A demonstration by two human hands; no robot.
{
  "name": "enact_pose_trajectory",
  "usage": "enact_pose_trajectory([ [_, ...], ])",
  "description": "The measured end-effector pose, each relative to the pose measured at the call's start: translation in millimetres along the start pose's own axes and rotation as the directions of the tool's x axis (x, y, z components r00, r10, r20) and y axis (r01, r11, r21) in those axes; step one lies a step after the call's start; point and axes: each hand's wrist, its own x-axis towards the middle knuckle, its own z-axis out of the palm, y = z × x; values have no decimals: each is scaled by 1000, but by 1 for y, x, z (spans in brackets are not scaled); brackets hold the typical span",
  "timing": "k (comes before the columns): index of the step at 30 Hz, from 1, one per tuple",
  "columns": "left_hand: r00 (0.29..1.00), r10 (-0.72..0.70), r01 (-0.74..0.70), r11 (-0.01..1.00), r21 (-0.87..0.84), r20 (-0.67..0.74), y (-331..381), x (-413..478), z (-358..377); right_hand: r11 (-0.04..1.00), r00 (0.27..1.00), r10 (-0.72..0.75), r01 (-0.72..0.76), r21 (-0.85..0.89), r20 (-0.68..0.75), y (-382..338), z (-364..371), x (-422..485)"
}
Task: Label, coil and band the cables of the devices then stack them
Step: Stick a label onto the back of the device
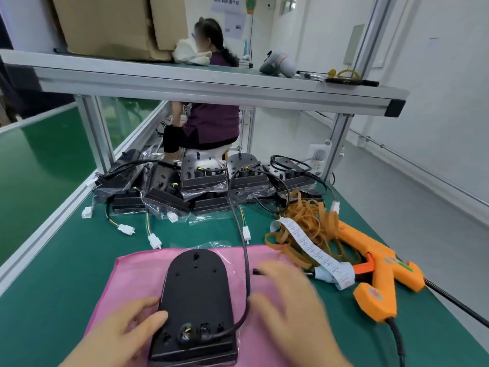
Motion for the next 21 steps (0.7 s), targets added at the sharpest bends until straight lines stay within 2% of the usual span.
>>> enact_pose_trajectory([
  [2,999,-6,8,999,37,-52,3,4,-1,962,960,273,-271,-41,60,42,-15,35],
  [3,995,11,-6,999,51,-102,3,8,-1,926,927,368,-360,-115,67,61,-17,52],
  [5,981,58,-50,998,50,-184,8,16,1,866,879,464,-424,-265,112,89,-14,81],
  [8,959,137,-128,990,52,-247,22,26,5,827,880,450,-346,-443,153,105,6,109],
  [10,948,178,-173,984,44,-264,29,33,7,758,876,453,-280,-589,166,106,18,119],
  [12,944,197,-189,980,58,-265,35,40,10,713,871,463,-254,-653,167,107,26,125],
  [15,943,210,-199,978,69,-257,44,47,13,730,873,467,-288,-620,143,104,24,125],
  [17,948,227,-222,974,47,-222,54,52,18,774,902,423,-310,-552,86,99,15,118],
  [21,969,243,-239,968,-76,47,94,63,44,881,964,244,-267,-389,-109,81,4,84],
])
